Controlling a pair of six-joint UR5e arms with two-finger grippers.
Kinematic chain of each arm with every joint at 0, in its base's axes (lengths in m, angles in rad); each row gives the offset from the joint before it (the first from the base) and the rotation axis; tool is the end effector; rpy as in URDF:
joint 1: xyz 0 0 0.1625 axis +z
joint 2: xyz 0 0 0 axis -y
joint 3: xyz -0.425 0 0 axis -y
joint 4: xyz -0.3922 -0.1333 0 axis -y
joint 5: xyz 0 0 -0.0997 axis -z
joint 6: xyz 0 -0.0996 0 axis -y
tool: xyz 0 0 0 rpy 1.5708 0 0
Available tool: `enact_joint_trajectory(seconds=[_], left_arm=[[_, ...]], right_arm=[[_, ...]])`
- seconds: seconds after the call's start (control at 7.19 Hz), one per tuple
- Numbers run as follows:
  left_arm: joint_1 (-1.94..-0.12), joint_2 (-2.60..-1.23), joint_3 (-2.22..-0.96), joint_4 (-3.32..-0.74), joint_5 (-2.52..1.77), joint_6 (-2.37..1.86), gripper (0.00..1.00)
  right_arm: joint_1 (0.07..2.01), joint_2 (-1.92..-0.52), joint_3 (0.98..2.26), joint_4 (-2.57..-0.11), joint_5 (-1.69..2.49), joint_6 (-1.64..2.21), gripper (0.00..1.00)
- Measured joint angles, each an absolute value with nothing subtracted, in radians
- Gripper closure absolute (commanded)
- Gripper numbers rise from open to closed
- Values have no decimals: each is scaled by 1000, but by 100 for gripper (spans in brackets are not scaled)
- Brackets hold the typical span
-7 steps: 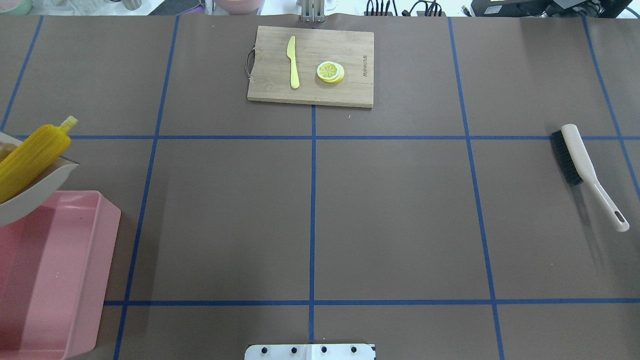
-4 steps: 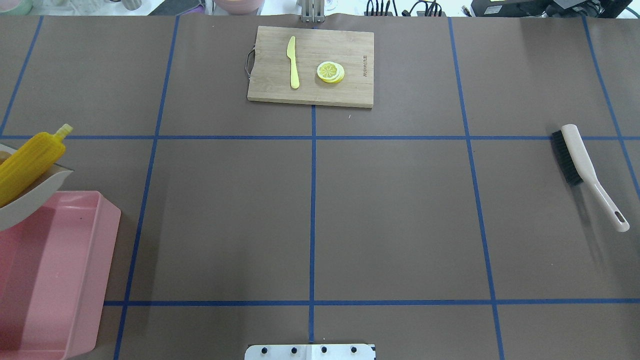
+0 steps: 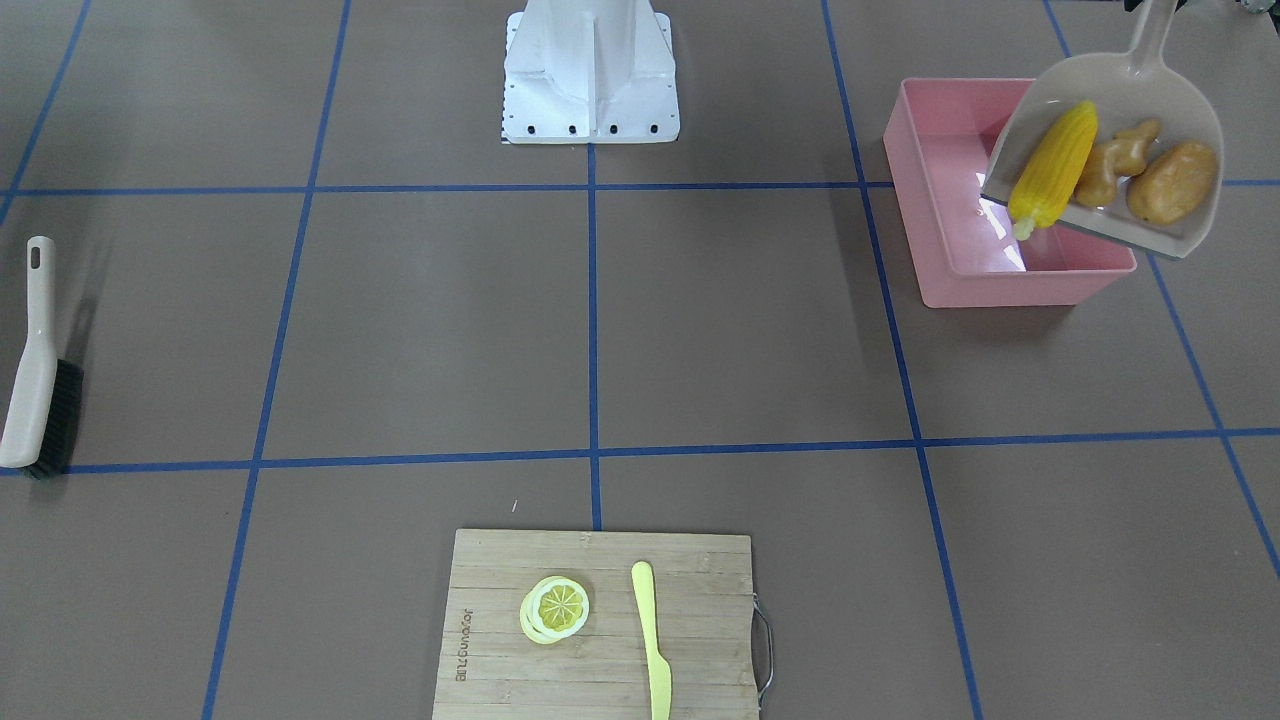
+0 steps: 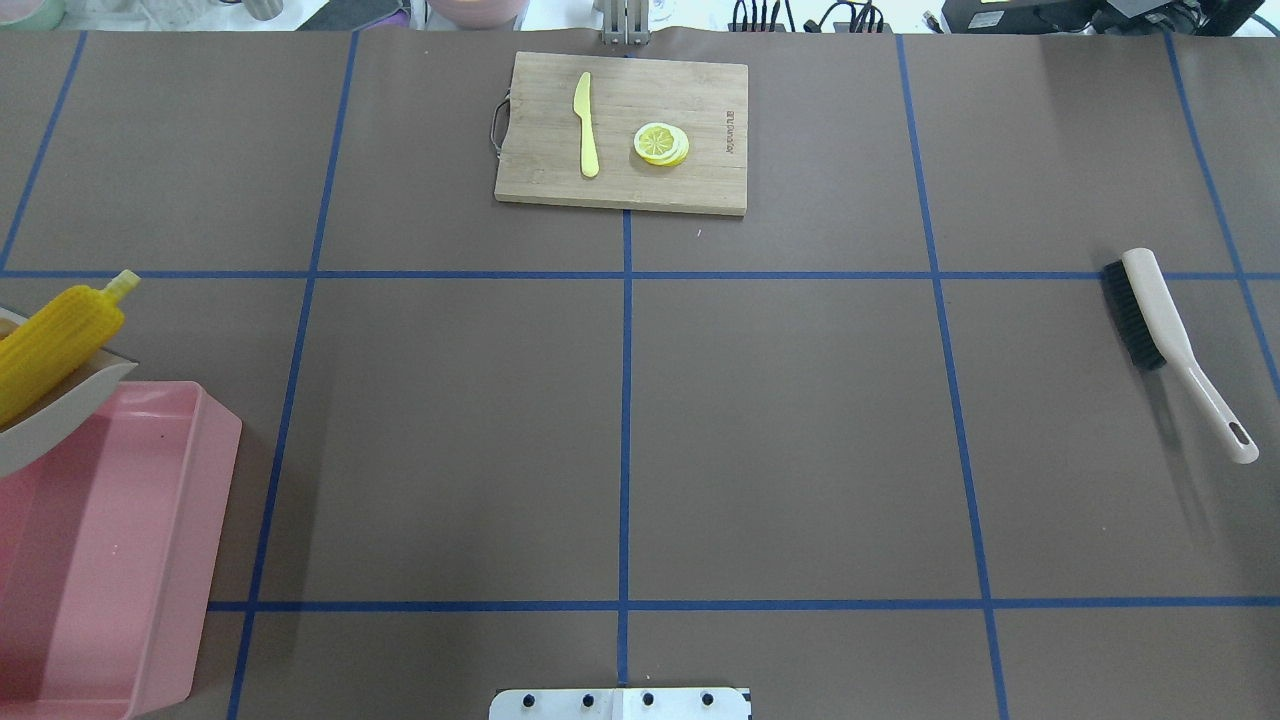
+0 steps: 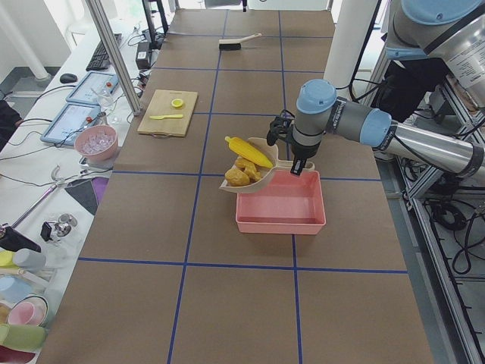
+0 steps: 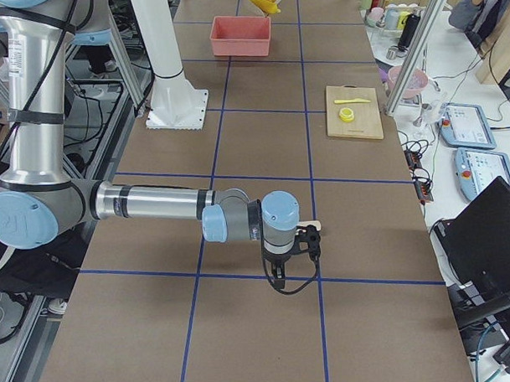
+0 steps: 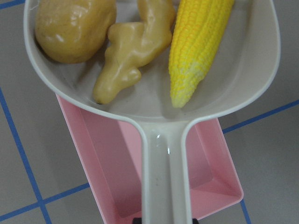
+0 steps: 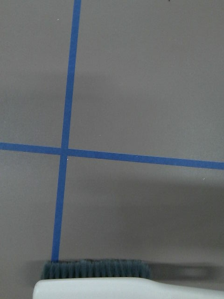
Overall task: Sweep and dump trash into bin
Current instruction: 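Hold the dustpan above the pink bin with the left gripper, then tilt the dustpan with the left gripper to pour items into the pink bin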
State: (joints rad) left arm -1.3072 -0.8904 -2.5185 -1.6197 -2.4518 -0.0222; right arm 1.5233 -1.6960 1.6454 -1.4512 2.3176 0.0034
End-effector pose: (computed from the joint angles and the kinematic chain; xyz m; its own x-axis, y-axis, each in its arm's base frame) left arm 0.0042 -0.2323 0.4185 0.5573 0.3769 -0.7399 -0.2353 0.9262 0.2946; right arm 0.0445 -0.4457 0.6701 0.7310 -0.0782 0.6779 0.0449 0.9968 0.0666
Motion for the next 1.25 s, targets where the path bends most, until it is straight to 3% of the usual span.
enact_joint_trajectory(seconds=[1.25], left_arm=[[-1305, -607, -2509, -1915, -2454, 44, 100]], right_arm=[[1523, -1702, 1638, -1451, 2309, 3, 0]])
